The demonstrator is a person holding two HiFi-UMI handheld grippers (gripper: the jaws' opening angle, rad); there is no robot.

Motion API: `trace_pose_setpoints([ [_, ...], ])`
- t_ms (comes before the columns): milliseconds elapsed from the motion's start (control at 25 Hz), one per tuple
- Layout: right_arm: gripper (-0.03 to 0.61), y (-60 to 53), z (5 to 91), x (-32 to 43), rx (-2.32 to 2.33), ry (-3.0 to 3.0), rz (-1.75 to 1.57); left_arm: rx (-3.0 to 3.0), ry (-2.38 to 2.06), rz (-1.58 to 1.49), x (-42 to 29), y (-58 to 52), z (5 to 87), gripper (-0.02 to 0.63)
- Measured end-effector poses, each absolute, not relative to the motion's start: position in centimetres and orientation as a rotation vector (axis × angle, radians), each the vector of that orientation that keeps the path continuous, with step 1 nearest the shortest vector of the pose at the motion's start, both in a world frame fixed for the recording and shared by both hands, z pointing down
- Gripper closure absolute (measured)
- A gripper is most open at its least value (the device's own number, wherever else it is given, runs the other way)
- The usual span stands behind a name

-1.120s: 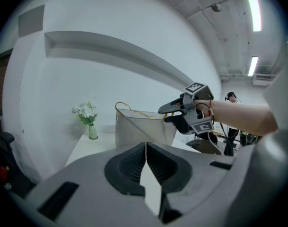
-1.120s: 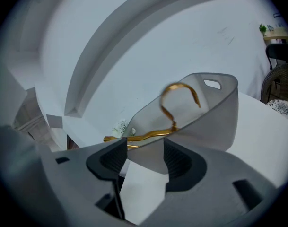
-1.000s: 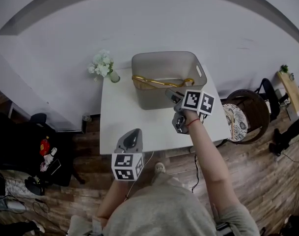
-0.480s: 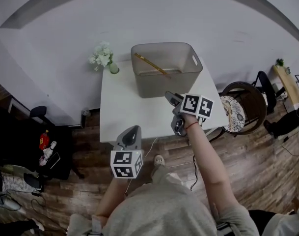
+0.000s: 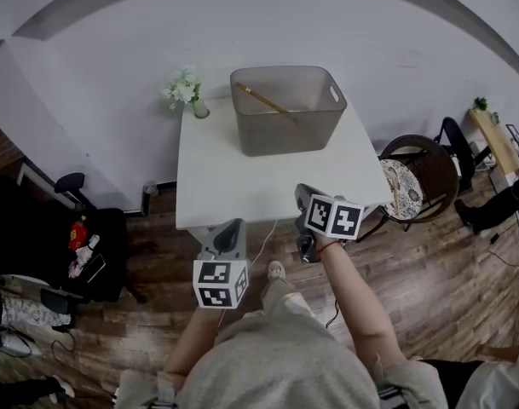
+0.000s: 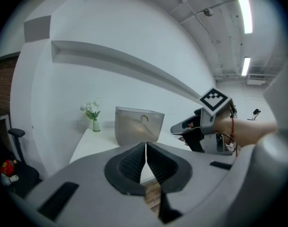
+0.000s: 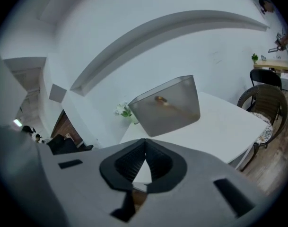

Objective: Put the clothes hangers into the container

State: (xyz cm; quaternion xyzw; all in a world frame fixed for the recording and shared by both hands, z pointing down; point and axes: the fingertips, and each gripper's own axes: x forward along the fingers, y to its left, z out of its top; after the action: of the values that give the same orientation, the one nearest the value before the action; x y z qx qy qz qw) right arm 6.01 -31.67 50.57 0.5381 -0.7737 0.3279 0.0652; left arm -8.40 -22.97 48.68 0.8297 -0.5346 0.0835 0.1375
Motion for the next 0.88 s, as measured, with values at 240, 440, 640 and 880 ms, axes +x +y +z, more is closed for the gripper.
trace_pose_setpoints([
  [240,0.583,-26.4,51.4,5.0,1.627,-2.323,0.89,2.417,-1.523,0.247,-8.7,-20.4,48.9,0.601],
  [440,0.583,-22.2,52.1,4.4,1.624,-2.293,0.759,2.426,-1.497,0.261,-8.9,-18.5,49.3,0.601],
  [640,0.583,-19.2,52.8,4.2,1.616,-2.273,0.654,2.44,-1.468,0.267,-8.5,-17.3,49.5,0.601],
  [880,0.583,-18.0,53.3,3.8,1.599,-2.259,0.612,2.444,-1.45,0.268,-8.2,-17.0,49.6,0.601],
])
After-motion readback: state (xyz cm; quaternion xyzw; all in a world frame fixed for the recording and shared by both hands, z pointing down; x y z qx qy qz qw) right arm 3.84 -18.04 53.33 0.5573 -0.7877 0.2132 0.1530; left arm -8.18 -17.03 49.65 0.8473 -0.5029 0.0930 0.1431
